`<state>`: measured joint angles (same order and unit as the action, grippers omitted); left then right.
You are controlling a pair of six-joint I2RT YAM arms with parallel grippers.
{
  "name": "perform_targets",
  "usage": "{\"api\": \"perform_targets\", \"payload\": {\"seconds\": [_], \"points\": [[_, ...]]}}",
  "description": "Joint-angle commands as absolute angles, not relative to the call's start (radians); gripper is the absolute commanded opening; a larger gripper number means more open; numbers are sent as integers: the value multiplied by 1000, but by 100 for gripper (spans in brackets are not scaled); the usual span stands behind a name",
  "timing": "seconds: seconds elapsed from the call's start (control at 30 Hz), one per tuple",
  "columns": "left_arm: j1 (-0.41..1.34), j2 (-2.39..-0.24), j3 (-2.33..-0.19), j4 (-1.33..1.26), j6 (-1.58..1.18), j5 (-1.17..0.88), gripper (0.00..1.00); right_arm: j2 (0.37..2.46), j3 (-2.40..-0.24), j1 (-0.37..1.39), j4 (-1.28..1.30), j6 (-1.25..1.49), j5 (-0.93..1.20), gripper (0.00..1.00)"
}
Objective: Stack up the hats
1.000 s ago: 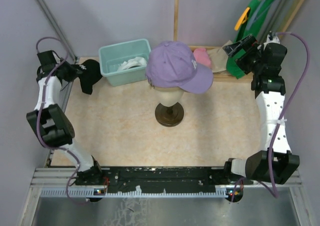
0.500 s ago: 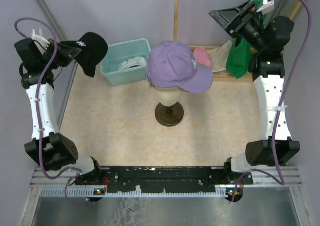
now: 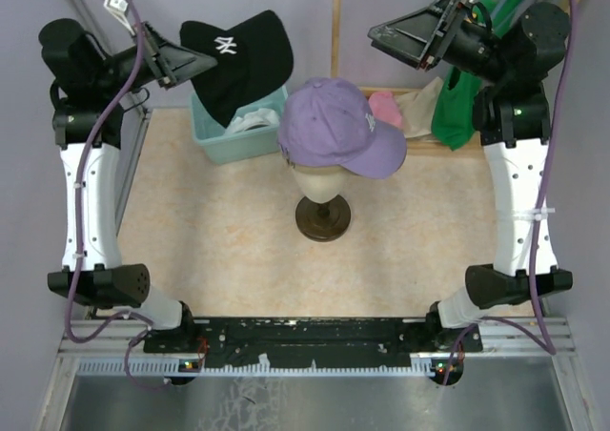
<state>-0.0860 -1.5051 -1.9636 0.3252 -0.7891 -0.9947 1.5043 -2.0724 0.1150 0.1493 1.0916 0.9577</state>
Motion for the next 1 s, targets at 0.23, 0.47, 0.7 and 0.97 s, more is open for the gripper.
{"api": "perform_targets", "payload": {"seconds": [0.23, 0.47, 0.7, 0.97], "points": [[121, -1644, -2185, 330, -819, -1050, 0, 1609, -2256, 259, 480, 948, 919, 94], [156, -1645, -2179, 256, -897, -1080, 0, 1644, -2302, 305, 514, 891, 850, 93], [156, -1635, -2169, 221, -945, -1105, 0, 1701, -2333, 319, 511, 888, 825, 89], [156, -1644, -2154, 235, -931, -1107, 0, 1720, -2351, 378, 508, 909, 818, 65]]}}
